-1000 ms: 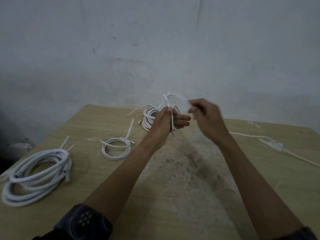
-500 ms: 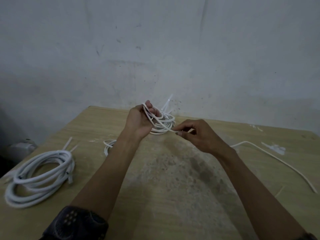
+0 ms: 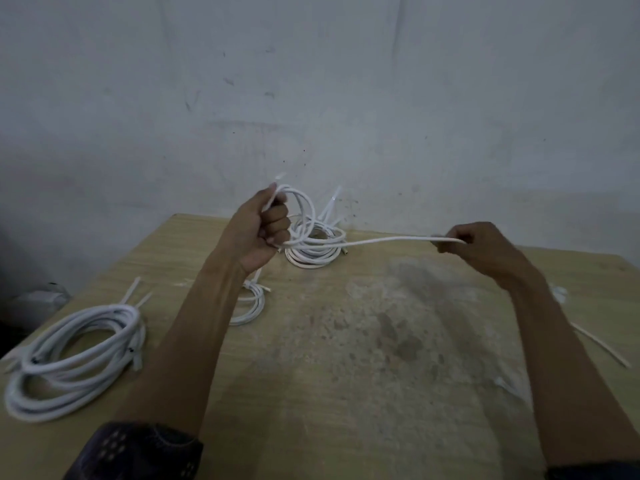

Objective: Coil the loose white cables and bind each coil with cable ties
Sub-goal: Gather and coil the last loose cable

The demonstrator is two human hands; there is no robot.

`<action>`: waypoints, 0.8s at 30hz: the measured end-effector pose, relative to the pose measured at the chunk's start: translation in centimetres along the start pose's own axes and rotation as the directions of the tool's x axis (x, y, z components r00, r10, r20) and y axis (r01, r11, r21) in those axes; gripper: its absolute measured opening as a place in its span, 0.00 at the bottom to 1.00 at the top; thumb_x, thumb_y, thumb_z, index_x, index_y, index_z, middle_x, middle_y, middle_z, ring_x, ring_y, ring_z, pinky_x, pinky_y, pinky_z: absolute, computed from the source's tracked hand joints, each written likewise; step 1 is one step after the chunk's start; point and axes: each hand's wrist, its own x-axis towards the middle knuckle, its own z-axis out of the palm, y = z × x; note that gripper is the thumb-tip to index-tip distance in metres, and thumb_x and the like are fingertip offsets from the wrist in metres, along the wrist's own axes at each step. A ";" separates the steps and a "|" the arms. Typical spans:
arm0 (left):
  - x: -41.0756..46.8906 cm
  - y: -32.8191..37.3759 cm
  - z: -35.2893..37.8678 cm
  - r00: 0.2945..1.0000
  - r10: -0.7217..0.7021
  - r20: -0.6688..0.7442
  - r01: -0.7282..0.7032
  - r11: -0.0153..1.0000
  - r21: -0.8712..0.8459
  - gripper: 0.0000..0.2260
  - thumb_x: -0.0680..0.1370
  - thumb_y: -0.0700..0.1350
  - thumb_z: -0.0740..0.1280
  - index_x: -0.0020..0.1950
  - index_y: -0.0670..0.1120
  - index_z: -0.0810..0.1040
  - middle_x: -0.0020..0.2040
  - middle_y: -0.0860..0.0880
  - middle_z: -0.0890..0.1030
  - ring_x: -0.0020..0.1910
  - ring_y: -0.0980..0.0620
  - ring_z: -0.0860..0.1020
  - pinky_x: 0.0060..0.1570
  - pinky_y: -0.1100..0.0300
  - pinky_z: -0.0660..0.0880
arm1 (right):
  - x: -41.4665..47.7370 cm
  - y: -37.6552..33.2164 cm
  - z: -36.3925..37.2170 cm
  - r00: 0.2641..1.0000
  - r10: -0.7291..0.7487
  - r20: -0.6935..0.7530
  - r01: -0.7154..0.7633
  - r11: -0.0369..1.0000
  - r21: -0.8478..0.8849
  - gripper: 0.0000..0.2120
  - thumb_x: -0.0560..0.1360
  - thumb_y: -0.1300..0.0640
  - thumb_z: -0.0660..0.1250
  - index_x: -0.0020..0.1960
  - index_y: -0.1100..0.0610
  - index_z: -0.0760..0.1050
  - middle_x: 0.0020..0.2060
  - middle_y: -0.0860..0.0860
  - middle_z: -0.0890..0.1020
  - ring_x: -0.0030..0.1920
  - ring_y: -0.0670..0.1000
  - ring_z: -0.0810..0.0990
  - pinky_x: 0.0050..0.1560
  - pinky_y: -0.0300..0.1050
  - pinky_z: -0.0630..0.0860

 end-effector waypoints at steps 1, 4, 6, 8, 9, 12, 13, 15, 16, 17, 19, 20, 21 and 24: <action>-0.1 -0.1 0.1 1.000 0.007 0.010 -0.007 1.000 0.029 0.13 0.83 0.49 0.56 0.42 0.46 0.72 0.26 0.54 0.53 0.25 0.56 0.49 0.20 0.65 0.54 | -0.6 0.1 -1.1 0.990 -0.032 0.135 0.018 0.995 0.100 0.10 0.73 0.50 0.76 0.36 0.54 0.82 0.25 0.45 0.74 0.28 0.44 0.69 0.33 0.41 0.64; -0.2 -0.1 0.3 0.997 -0.015 0.071 0.011 0.998 0.056 0.12 0.82 0.48 0.57 0.51 0.43 0.77 0.28 0.54 0.51 0.24 0.56 0.49 0.20 0.66 0.58 | -1.7 0.4 -3.6 0.976 -0.052 0.210 -0.033 0.922 0.385 0.26 0.65 0.32 0.74 0.42 0.56 0.85 0.31 0.45 0.78 0.33 0.44 0.70 0.37 0.36 0.69; -0.1 -0.4 0.7 0.992 -0.062 0.114 0.052 0.995 0.087 0.14 0.80 0.48 0.59 0.56 0.41 0.77 0.27 0.54 0.50 0.24 0.56 0.50 0.22 0.66 0.60 | -1.0 0.9 -3.4 1.000 0.002 -0.002 -0.002 0.954 0.299 0.24 0.69 0.32 0.71 0.42 0.54 0.86 0.32 0.52 0.79 0.34 0.47 0.72 0.39 0.42 0.69; -0.2 -1.0 1.7 0.979 -0.099 0.179 0.081 0.991 0.109 0.11 0.80 0.47 0.57 0.50 0.42 0.76 0.27 0.53 0.51 0.24 0.55 0.50 0.26 0.64 0.61 | 0.2 0.8 -2.1 0.968 0.023 -0.249 -0.023 1.000 0.005 0.19 0.76 0.39 0.68 0.43 0.54 0.86 0.31 0.56 0.80 0.33 0.50 0.74 0.38 0.45 0.67; -0.1 -1.5 2.2 0.977 -0.115 0.182 0.094 0.988 0.121 0.12 0.81 0.46 0.54 0.43 0.44 0.74 0.27 0.53 0.52 0.24 0.55 0.50 0.27 0.63 0.62 | 0.5 0.3 -1.2 0.930 0.045 -0.365 -0.078 0.994 -0.077 0.19 0.77 0.41 0.67 0.44 0.56 0.86 0.31 0.55 0.79 0.33 0.53 0.75 0.37 0.46 0.66; 0.5 -3.9 3.1 0.990 -0.134 0.039 0.118 0.955 0.271 0.15 0.82 0.47 0.52 0.35 0.48 0.64 0.26 0.54 0.54 0.22 0.55 0.52 0.26 0.61 0.61 | 0.8 -1.8 0.8 0.815 0.129 -0.565 -0.143 0.990 0.019 0.19 0.79 0.42 0.66 0.45 0.58 0.85 0.31 0.52 0.78 0.37 0.55 0.78 0.39 0.46 0.68; 0.8 -5.0 3.4 0.994 -0.111 0.001 0.104 0.936 0.335 0.16 0.83 0.49 0.52 0.36 0.48 0.64 0.25 0.54 0.56 0.21 0.56 0.54 0.26 0.61 0.61 | 0.8 -2.7 1.4 0.798 0.124 -0.589 -0.088 0.992 0.090 0.18 0.79 0.44 0.66 0.45 0.58 0.84 0.30 0.50 0.77 0.35 0.52 0.76 0.40 0.45 0.66; 1.3 -7.0 4.3 0.997 -0.073 -0.029 0.079 0.920 0.384 0.17 0.85 0.51 0.52 0.38 0.48 0.65 0.24 0.54 0.59 0.20 0.56 0.56 0.28 0.60 0.61 | 0.4 -5.1 2.7 0.814 0.068 -0.577 0.055 0.979 0.194 0.13 0.81 0.51 0.64 0.48 0.57 0.84 0.29 0.45 0.74 0.31 0.45 0.72 0.38 0.43 0.65; 1.3 -7.7 4.8 0.997 -0.061 -0.039 0.071 0.931 0.359 0.17 0.86 0.51 0.52 0.39 0.48 0.66 0.24 0.54 0.61 0.20 0.57 0.58 0.28 0.60 0.61 | 0.1 -6.5 3.4 0.853 0.015 -0.522 0.123 0.965 0.230 0.11 0.81 0.56 0.63 0.51 0.57 0.84 0.30 0.44 0.75 0.30 0.42 0.71 0.37 0.43 0.65; 1.4 -7.9 5.2 0.998 -0.051 -0.047 0.063 0.949 0.309 0.17 0.86 0.51 0.52 0.40 0.47 0.67 0.24 0.54 0.62 0.20 0.57 0.59 0.27 0.60 0.62 | -0.4 -7.9 4.1 0.906 -0.065 -0.419 0.186 0.949 0.255 0.11 0.81 0.60 0.62 0.54 0.57 0.83 0.32 0.44 0.76 0.30 0.41 0.71 0.36 0.42 0.66; 1.4 -7.6 5.5 0.998 -0.039 -0.048 0.047 0.980 0.194 0.19 0.85 0.56 0.53 0.40 0.46 0.70 0.25 0.52 0.64 0.21 0.56 0.61 0.28 0.60 0.62 | -1.8 -10.0 5.5 0.957 -0.267 -0.109 0.286 0.929 0.233 0.12 0.80 0.63 0.64 0.59 0.55 0.82 0.37 0.42 0.79 0.32 0.39 0.74 0.38 0.39 0.70; 1.3 -7.2 5.4 0.998 -0.032 -0.048 0.039 0.989 0.140 0.22 0.84 0.59 0.54 0.40 0.45 0.72 0.25 0.51 0.65 0.22 0.54 0.62 0.29 0.59 0.63 | -2.3 -10.5 6.2 0.940 -0.339 0.029 0.329 0.927 0.179 0.12 0.79 0.62 0.66 0.60 0.54 0.82 0.40 0.41 0.81 0.34 0.39 0.75 0.39 0.37 0.71; 1.3 -6.8 5.2 0.998 -0.021 -0.053 0.026 0.996 0.087 0.24 0.83 0.61 0.55 0.39 0.44 0.74 0.26 0.50 0.66 0.25 0.53 0.63 0.32 0.58 0.63 | -2.6 -10.7 6.9 0.917 -0.383 0.116 0.369 0.921 0.124 0.12 0.78 0.61 0.69 0.60 0.53 0.82 0.42 0.40 0.81 0.35 0.38 0.77 0.41 0.36 0.72; 1.2 -6.0 4.6 0.997 0.016 -0.081 -0.026 0.992 -0.125 0.21 0.85 0.55 0.54 0.38 0.45 0.70 0.29 0.49 0.69 0.31 0.52 0.64 0.37 0.57 0.64 | -2.8 -10.4 7.7 0.909 -0.382 0.168 0.365 0.923 0.120 0.07 0.76 0.57 0.73 0.53 0.53 0.84 0.38 0.43 0.84 0.35 0.41 0.79 0.40 0.37 0.73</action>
